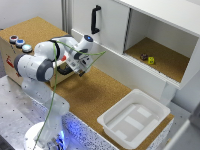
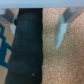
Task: Pull the handle of the drawer
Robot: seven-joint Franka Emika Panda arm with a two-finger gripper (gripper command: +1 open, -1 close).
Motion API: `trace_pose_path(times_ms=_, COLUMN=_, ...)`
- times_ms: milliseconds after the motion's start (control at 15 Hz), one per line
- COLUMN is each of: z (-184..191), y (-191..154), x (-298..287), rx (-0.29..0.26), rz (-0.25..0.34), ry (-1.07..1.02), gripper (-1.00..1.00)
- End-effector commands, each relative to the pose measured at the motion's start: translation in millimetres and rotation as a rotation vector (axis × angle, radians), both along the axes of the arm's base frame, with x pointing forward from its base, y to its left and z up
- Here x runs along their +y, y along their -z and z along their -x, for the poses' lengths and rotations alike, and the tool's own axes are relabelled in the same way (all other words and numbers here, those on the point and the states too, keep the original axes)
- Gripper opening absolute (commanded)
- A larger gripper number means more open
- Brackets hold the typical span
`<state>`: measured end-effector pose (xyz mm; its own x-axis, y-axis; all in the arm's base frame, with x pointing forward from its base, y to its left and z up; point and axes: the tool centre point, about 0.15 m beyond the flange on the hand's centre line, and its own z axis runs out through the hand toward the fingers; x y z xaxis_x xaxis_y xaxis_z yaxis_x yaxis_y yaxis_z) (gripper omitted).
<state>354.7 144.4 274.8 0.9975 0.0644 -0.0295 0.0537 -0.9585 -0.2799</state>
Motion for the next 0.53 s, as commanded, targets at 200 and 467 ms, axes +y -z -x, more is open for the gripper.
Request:
trace_pose_path(times_ms=200, z=12, y=-57, x=4, rx=-0.177, rz=0.117, ry=0.006, gripper=1.0)
trace_pose_path(times_ms=467, z=10, y=-133, x=7, rx=-0.342, rz=0.328, ry=0.016, gripper=1.0)
